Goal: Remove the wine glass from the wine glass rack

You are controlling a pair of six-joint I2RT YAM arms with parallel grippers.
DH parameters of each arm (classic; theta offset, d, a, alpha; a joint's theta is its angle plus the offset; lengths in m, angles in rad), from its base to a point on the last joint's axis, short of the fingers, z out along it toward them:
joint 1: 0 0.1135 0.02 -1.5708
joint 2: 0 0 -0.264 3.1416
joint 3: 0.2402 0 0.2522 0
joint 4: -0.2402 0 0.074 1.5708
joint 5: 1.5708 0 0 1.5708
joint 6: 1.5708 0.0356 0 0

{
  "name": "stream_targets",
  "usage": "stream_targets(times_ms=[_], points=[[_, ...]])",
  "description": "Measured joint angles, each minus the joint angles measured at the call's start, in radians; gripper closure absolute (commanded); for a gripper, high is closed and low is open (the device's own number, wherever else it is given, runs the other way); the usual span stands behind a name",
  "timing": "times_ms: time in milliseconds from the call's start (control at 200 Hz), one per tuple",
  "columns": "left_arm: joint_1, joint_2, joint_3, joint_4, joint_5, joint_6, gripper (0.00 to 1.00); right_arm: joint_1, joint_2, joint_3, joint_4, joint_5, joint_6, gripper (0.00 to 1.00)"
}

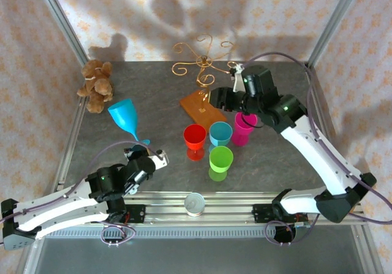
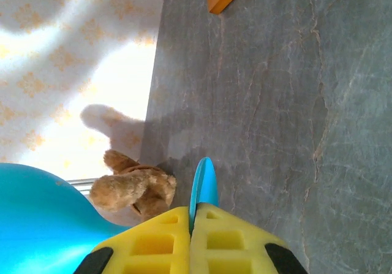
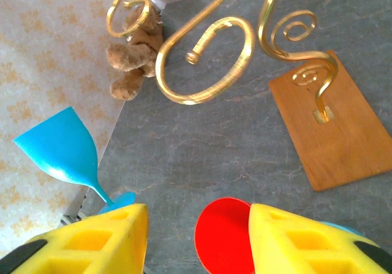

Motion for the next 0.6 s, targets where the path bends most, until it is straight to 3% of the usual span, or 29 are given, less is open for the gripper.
stream_targets(times_ms=[300, 601], points=[[-0.05, -0.158, -0.192, 0.058, -0.098, 0.215, 1.0, 0.03, 0.138, 0.327, -0.109, -0.116, -0.119, 0.52], [-0.06, -0.254, -0.211, 0.083, -0.13, 0.328, 1.0, 0.123, 0.438, 0.74, -0.28, -0.202, -0.225, 0.46]])
